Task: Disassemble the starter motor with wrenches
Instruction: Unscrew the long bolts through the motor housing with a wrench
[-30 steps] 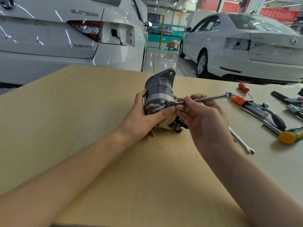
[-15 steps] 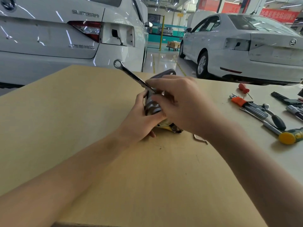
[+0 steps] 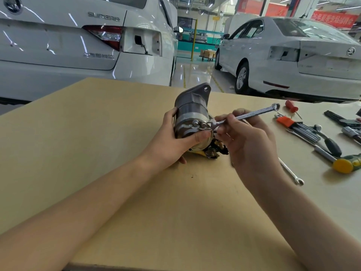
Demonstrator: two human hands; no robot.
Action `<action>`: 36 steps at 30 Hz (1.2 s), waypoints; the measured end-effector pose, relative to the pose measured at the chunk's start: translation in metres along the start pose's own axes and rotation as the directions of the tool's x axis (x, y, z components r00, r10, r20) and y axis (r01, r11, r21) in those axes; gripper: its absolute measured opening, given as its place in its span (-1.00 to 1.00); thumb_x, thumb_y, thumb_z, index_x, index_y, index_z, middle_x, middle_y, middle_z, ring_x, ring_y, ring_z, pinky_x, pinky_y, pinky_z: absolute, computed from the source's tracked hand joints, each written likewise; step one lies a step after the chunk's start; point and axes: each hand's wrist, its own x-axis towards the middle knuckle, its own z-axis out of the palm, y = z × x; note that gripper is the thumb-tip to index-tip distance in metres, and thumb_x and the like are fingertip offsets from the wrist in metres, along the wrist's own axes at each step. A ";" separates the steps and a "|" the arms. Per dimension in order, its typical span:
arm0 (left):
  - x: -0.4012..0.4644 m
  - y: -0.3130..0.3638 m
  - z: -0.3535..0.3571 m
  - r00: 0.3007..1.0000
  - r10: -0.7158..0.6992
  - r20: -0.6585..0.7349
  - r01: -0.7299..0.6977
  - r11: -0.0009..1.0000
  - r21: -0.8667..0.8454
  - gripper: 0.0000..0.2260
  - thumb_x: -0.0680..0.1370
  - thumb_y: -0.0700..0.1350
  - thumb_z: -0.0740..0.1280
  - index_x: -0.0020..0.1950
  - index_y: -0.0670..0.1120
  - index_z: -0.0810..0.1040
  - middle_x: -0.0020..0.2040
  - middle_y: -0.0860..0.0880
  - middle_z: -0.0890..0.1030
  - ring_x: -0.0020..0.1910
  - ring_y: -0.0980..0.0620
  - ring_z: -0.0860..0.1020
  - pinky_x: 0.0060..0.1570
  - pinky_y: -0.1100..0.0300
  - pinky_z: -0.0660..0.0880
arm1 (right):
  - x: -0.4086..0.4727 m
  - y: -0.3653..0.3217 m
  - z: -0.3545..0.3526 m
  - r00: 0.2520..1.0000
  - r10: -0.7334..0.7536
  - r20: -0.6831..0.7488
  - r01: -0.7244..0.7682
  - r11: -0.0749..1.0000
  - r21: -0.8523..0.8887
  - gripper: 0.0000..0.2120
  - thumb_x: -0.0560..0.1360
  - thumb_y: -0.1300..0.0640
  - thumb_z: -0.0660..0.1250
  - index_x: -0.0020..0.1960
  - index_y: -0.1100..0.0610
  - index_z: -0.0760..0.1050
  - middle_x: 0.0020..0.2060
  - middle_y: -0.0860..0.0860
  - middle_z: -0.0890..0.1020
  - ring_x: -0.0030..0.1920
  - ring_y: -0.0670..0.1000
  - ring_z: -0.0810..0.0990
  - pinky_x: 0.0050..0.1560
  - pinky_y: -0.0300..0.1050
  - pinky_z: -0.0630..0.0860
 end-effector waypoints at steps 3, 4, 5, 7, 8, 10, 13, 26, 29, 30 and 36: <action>0.001 -0.001 0.000 1.000 0.004 0.000 -0.004 1.000 -0.013 0.10 0.07 0.26 0.46 0.54 0.04 0.09 0.09 0.09 0.53 -0.18 0.14 0.61 -0.51 0.18 0.52 | 0.002 0.004 -0.001 0.999 0.024 0.030 -0.025 0.999 0.031 -0.87 0.53 0.40 0.22 -0.10 0.21 0.43 -0.26 0.16 0.64 -0.34 0.01 0.61 -0.24 -0.16 0.57; 0.001 -0.001 0.000 1.000 0.003 0.001 -0.003 1.000 -0.018 0.10 0.08 0.25 0.46 0.54 0.03 0.09 0.08 0.10 0.54 -0.17 0.15 0.61 -0.51 0.19 0.52 | 0.002 0.005 -0.001 0.999 0.026 0.038 -0.027 0.999 0.027 -0.87 0.53 0.40 0.23 -0.10 0.21 0.44 -0.25 0.17 0.64 -0.33 0.02 0.62 -0.23 -0.16 0.58; 0.001 -0.001 0.000 1.000 0.001 0.002 -0.001 1.000 -0.022 0.10 0.08 0.24 0.46 0.54 0.03 0.08 0.07 0.10 0.54 -0.17 0.16 0.61 -0.52 0.19 0.51 | 0.002 0.006 -0.002 0.999 0.022 0.039 -0.023 1.000 0.017 -0.87 0.52 0.40 0.25 -0.10 0.20 0.45 -0.25 0.17 0.65 -0.32 0.02 0.63 -0.22 -0.15 0.59; 0.001 -0.001 0.000 1.000 0.000 -0.001 0.000 1.000 -0.025 0.11 0.08 0.24 0.46 0.55 0.02 0.08 0.06 0.11 0.54 -0.16 0.19 0.61 -0.52 0.20 0.51 | 0.002 0.006 -0.003 0.999 0.005 0.037 -0.005 1.000 0.000 -0.87 0.51 0.40 0.26 -0.10 0.20 0.45 -0.24 0.18 0.66 -0.32 0.02 0.64 -0.21 -0.14 0.59; 0.001 -0.001 0.000 1.000 0.000 -0.002 0.000 1.000 -0.024 0.10 0.09 0.23 0.46 0.55 0.02 0.08 0.06 0.11 0.54 -0.16 0.19 0.61 -0.52 0.19 0.51 | 0.002 0.005 -0.003 0.999 0.003 0.042 -0.003 1.000 -0.001 -0.87 0.51 0.40 0.26 -0.11 0.20 0.45 -0.24 0.18 0.66 -0.32 0.03 0.64 -0.20 -0.14 0.60; 0.001 -0.002 0.000 1.000 0.000 -0.003 0.000 1.000 -0.022 0.08 0.10 0.22 0.46 0.55 0.02 0.08 0.08 0.09 0.54 -0.13 0.16 0.61 -0.51 0.19 0.52 | 0.002 0.004 -0.003 0.998 0.008 0.056 -0.008 1.000 -0.001 -0.87 0.51 0.40 0.26 -0.11 0.20 0.45 -0.23 0.18 0.65 -0.32 0.03 0.63 -0.19 -0.14 0.60; 0.002 -0.003 -0.001 1.000 0.000 0.004 0.000 1.000 -0.024 0.07 0.12 0.21 0.46 0.55 0.03 0.07 0.14 0.05 0.54 -0.09 0.10 0.61 -0.50 0.18 0.52 | 0.004 0.001 -0.001 0.993 -0.044 0.107 0.056 0.992 -0.112 -0.85 0.53 0.40 0.25 -0.08 0.17 0.44 -0.26 0.15 0.65 -0.33 0.02 0.60 -0.21 -0.15 0.58; 0.001 -0.003 -0.001 1.000 -0.004 0.002 0.004 1.000 0.013 -0.01 0.12 0.26 0.47 0.48 0.05 0.17 0.04 0.11 0.55 -0.16 0.18 0.62 -0.48 0.17 0.53 | 0.017 -0.025 0.035 0.812 -0.218 0.541 0.516 0.702 -0.491 -0.78 0.49 0.37 0.33 0.09 0.18 0.58 -0.23 0.09 0.66 -0.23 0.01 0.63 -0.24 -0.19 0.56; -0.001 0.000 -0.001 1.000 -0.011 0.000 0.011 1.000 -0.016 0.05 0.06 0.27 0.46 0.49 0.10 0.13 0.06 0.12 0.54 -0.16 0.16 0.62 -0.50 0.21 0.52 | 0.014 -0.024 0.016 0.933 -0.188 0.306 0.264 0.937 -0.228 -0.88 0.52 0.38 0.24 -0.02 0.22 0.50 -0.31 0.04 0.64 -0.31 -0.05 0.56 -0.31 -0.27 0.48; -0.002 0.001 0.000 1.000 -0.010 0.003 0.010 1.000 -0.018 0.05 0.06 0.27 0.46 0.49 0.10 0.13 0.06 0.12 0.54 -0.15 0.15 0.62 -0.50 0.21 0.52 | 0.012 -0.020 0.009 0.963 -0.132 0.235 0.175 0.969 -0.175 -0.88 0.53 0.39 0.21 -0.05 0.22 0.46 -0.31 0.06 0.63 -0.32 -0.02 0.54 -0.31 -0.24 0.49; 0.000 0.000 0.000 1.000 0.007 -0.003 -0.007 1.000 0.004 0.09 0.08 0.26 0.46 0.54 0.04 0.08 0.08 0.14 0.52 -0.13 0.16 0.62 -0.51 0.19 0.52 | 0.007 -0.001 -0.009 0.996 0.089 0.030 -0.091 0.993 0.077 -0.83 0.50 0.40 0.23 -0.15 0.16 0.38 -0.31 0.15 0.61 -0.40 -0.01 0.56 -0.32 -0.21 0.53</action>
